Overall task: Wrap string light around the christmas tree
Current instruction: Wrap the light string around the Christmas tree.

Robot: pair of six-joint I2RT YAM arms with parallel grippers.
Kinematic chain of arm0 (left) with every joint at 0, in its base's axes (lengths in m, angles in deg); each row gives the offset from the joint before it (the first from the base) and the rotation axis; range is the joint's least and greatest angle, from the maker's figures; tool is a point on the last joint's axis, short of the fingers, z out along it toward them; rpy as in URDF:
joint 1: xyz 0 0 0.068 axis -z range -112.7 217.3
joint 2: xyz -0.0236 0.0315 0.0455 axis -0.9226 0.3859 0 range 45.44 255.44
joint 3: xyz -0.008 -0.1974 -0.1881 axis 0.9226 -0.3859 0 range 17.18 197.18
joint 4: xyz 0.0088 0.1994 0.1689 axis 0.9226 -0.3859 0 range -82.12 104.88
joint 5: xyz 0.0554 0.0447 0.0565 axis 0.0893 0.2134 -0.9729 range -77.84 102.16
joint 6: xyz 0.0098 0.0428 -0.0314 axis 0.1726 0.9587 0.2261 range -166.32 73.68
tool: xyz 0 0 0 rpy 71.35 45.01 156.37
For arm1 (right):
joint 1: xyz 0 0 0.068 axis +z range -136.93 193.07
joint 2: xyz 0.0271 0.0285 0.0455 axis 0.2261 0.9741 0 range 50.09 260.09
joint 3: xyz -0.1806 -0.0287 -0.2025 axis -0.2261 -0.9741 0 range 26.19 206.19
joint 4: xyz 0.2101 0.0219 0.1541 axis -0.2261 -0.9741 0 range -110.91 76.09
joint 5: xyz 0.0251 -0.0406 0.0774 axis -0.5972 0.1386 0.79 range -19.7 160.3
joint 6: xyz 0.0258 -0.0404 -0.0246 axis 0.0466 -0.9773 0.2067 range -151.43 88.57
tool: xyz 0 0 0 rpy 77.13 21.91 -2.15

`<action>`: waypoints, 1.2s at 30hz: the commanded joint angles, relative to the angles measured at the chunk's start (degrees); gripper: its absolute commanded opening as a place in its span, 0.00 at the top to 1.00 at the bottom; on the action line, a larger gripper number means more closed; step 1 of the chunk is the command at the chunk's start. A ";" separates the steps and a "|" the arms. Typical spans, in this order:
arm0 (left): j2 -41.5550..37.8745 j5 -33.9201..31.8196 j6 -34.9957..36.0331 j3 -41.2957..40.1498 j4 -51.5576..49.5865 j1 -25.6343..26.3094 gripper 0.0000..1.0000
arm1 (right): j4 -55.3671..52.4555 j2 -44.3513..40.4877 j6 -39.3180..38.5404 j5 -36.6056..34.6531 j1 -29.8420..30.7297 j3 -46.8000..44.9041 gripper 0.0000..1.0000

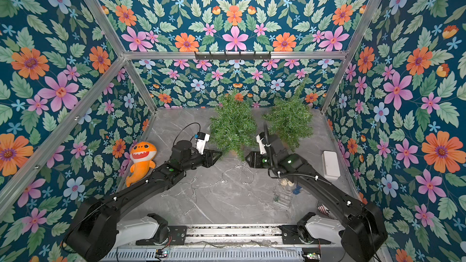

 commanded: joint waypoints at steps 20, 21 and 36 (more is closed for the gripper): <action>-9.13 -10.93 1.54 -6.36 -13.04 -1.08 0.52 | 13.42 32.07 44.79 -21.88 14.35 7.53 0.32; -9.10 -10.95 1.59 -6.24 -13.04 -1.08 0.52 | 13.84 33.13 46.48 -22.14 14.21 7.81 0.33; -11.71 -12.51 2.34 -6.08 -13.30 -1.08 0.52 | 15.45 47.54 71.46 -24.34 14.03 9.59 0.61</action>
